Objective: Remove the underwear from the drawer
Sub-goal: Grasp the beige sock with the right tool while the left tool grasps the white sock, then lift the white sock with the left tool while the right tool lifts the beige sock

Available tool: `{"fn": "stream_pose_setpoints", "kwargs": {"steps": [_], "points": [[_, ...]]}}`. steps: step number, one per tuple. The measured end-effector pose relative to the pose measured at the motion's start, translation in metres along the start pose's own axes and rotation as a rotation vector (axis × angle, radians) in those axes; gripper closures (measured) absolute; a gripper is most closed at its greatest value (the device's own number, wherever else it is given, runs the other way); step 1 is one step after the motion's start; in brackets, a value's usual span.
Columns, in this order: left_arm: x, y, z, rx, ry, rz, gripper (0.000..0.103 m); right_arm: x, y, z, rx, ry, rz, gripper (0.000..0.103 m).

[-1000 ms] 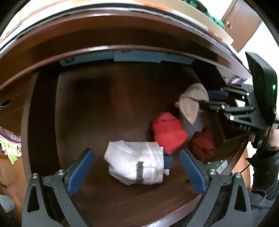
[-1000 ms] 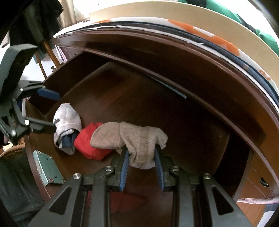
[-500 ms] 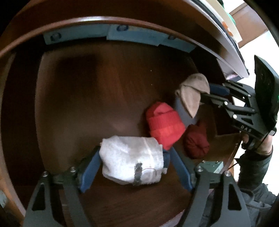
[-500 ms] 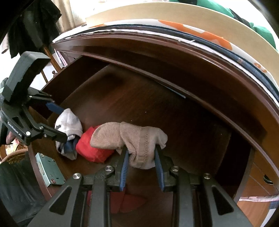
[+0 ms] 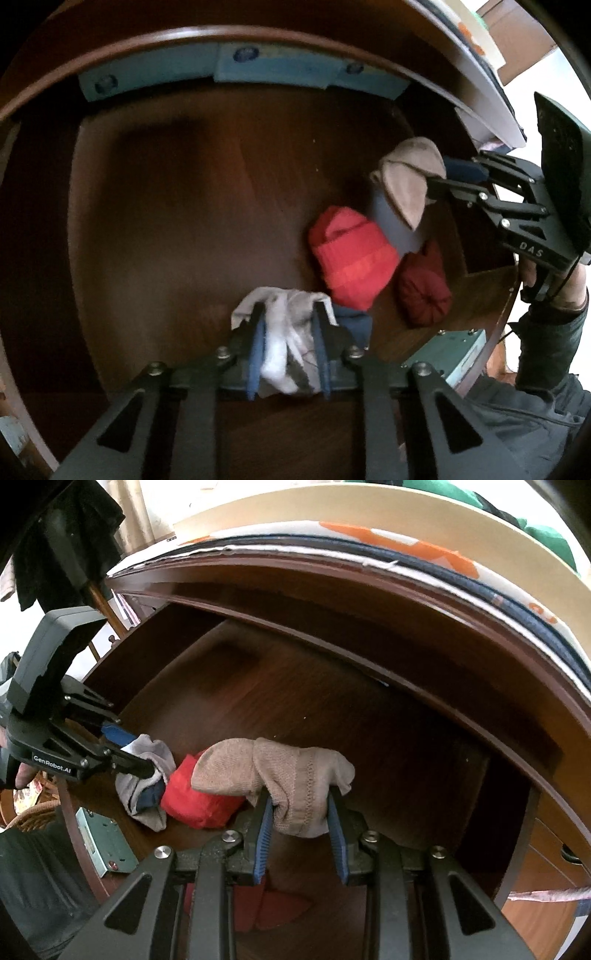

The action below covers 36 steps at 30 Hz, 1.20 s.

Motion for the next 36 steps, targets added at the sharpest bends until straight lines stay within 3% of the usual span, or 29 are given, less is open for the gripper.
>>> {"fn": "stream_pose_setpoints", "kwargs": {"steps": [16, 36], "points": [[0.025, -0.005, -0.046, -0.099, -0.262, 0.081, 0.088, 0.004, 0.004, -0.003, 0.023, -0.031, -0.002, 0.072], [0.026, -0.019, -0.066, -0.156, -0.452, 0.126, 0.09, 0.021, 0.0, -0.033, 0.006, -0.2, 0.042, 0.072]]}}
Point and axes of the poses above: each gripper's, at about its wrist camera, not at the fingertips, and z roughly the way its jaws point, y to its left, x to its underside, the point moved 1 cm from there along z, roughly the way its jaws point, and after that the axes turned 7 degrees about x, right-handed, at the moved point
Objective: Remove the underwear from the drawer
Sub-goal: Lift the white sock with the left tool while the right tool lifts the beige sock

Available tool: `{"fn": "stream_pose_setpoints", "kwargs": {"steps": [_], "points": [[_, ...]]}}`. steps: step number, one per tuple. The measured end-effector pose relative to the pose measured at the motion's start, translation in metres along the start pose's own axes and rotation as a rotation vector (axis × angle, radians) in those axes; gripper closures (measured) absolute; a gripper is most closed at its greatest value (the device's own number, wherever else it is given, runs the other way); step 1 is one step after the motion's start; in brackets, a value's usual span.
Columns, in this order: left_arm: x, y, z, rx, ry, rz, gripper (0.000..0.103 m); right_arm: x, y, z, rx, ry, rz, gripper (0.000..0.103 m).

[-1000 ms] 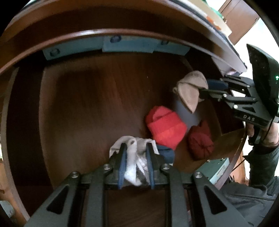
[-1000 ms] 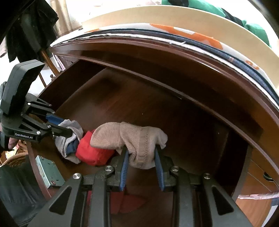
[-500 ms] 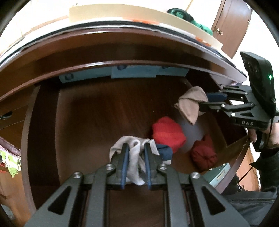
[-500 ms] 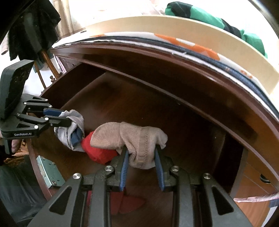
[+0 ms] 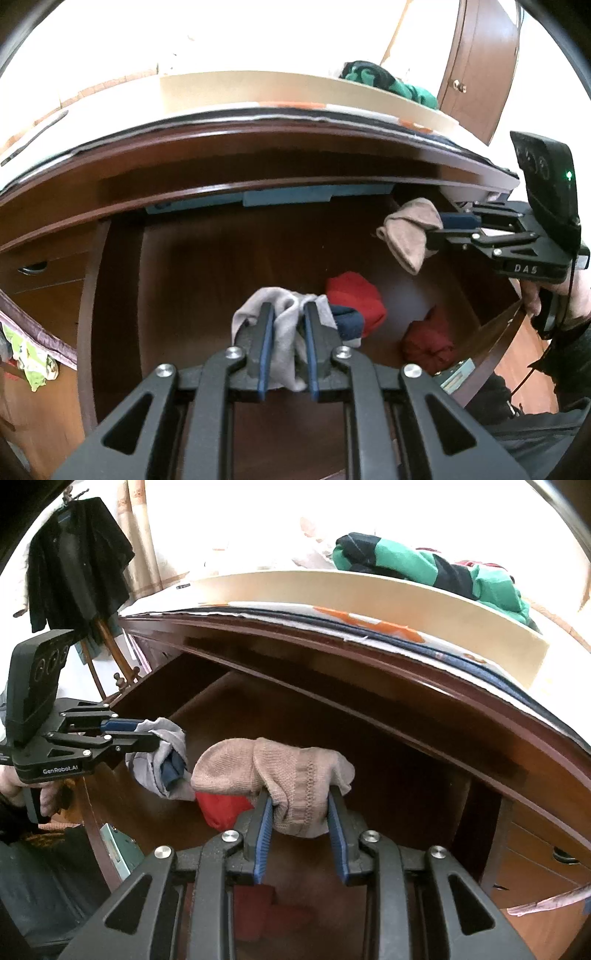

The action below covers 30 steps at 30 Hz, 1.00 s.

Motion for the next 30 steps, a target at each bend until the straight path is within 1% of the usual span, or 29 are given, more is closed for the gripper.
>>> {"fn": "stream_pose_setpoints", "kwargs": {"steps": [6, 19, 30], "points": [[0.0, 0.001, -0.008, -0.01, -0.053, -0.006, 0.09, 0.0, -0.001, -0.005, 0.002, -0.022, -0.008, 0.072], [-0.002, -0.004, -0.023, -0.049, -0.131, 0.02, 0.09, 0.004, -0.004, -0.016, -0.012, -0.069, -0.016, 0.072], [-0.005, -0.007, -0.029, -0.08, -0.177, 0.037, 0.09, 0.014, -0.01, -0.037, -0.022, -0.15, -0.013, 0.072]]}}
Point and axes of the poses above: each gripper's, at about its wrist camera, not at the fingertips, and z roughly the way its jaws point, y to its left, x to its underside, the point moved 1 cm from there along z, roughly the way its jaws point, and after that the axes turned 7 degrees about x, right-handed, at the moved point
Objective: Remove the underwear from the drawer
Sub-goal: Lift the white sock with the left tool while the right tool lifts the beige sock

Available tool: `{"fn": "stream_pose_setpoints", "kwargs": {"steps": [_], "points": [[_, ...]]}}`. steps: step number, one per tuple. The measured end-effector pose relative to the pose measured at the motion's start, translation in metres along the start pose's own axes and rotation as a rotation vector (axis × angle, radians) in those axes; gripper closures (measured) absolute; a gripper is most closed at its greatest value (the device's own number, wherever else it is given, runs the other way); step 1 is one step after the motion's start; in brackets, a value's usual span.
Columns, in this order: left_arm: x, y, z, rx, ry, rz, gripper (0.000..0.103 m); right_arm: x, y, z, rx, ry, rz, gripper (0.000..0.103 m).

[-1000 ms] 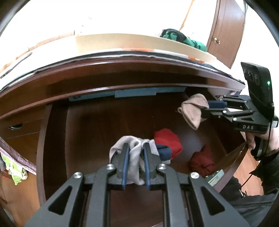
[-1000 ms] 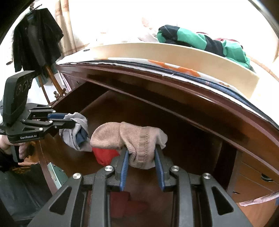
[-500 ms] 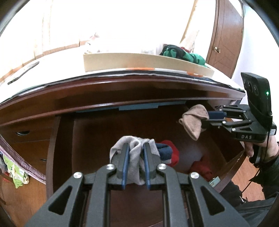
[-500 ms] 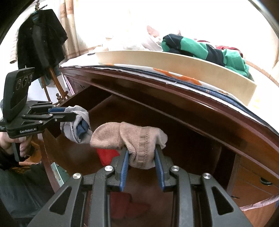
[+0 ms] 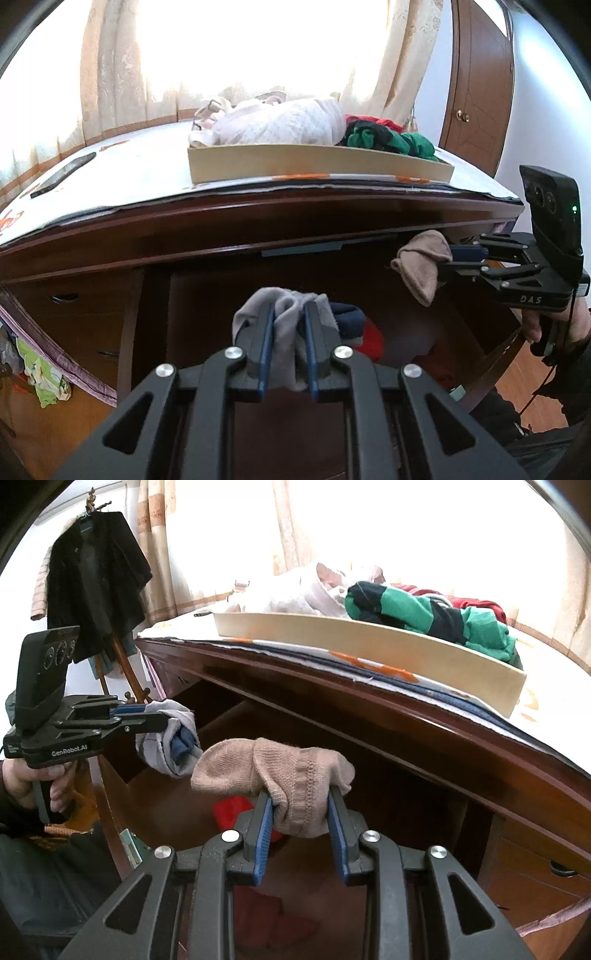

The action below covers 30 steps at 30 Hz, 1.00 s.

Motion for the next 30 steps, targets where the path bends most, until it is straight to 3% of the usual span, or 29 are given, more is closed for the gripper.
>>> {"fn": "stream_pose_setpoints", "kwargs": {"steps": [30], "points": [[-0.018, -0.003, -0.034, -0.076, -0.164, 0.03, 0.09, 0.016, 0.004, -0.049, 0.021, -0.21, -0.045, 0.072]]}}
Point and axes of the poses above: each gripper's, at about its wrist camera, not at the fingertips, and z roughly the way its jaws point, y to its left, x to its underside, the point moved 1 cm from there along z, roughly the way its jaws point, and after that the axes turned 7 degrees about x, right-handed, at the moved point
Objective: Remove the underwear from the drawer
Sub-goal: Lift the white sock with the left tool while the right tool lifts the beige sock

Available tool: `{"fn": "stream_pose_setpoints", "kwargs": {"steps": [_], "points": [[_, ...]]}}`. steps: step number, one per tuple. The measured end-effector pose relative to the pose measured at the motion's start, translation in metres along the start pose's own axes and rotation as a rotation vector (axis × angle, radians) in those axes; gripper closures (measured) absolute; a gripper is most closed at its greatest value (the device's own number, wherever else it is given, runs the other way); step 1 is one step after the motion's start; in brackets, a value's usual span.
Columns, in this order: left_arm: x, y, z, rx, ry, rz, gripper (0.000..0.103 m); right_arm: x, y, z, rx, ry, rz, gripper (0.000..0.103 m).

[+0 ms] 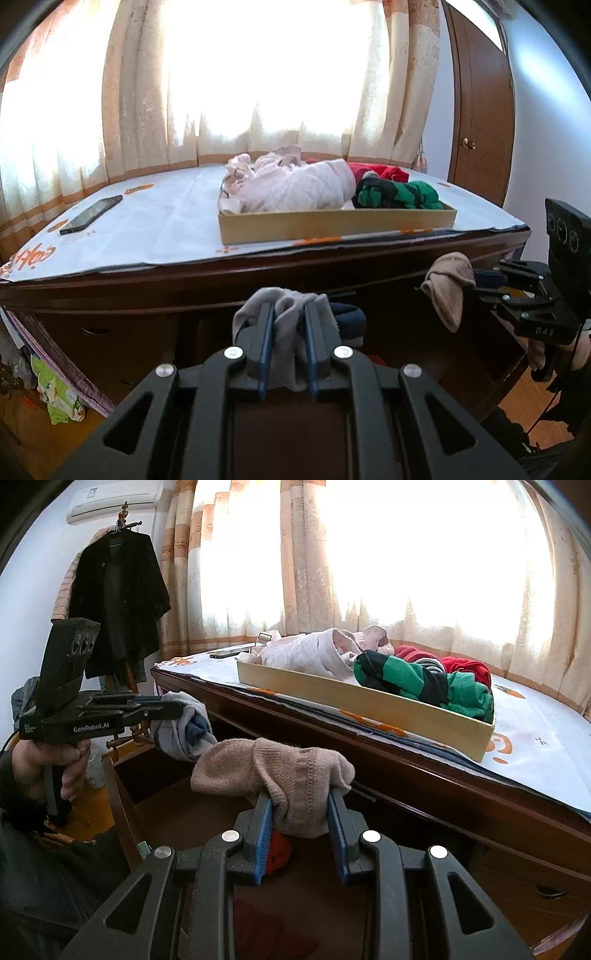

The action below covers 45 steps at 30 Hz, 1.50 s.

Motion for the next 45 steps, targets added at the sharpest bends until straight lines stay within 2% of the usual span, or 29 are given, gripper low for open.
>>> {"fn": "stream_pose_setpoints", "kwargs": {"steps": [26, 45], "points": [[-0.035, -0.011, -0.029, 0.002, -0.125, 0.04, 0.09, -0.036, 0.007, -0.034, 0.014, -0.136, -0.026, 0.072], [-0.076, -0.024, -0.028, 0.041, -0.181, 0.103, 0.09, -0.067, -0.003, -0.045, 0.035, -0.18, -0.042, 0.072]]}}
Point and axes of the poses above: each gripper's, at about its wrist camera, not at the fingertips, and z roughly the way its jaws point, y to its left, x to its underside, the point moved 1 cm from there along z, roughly the way its jaws point, and after that the axes turned 7 degrees about x, right-handed, at the moved point
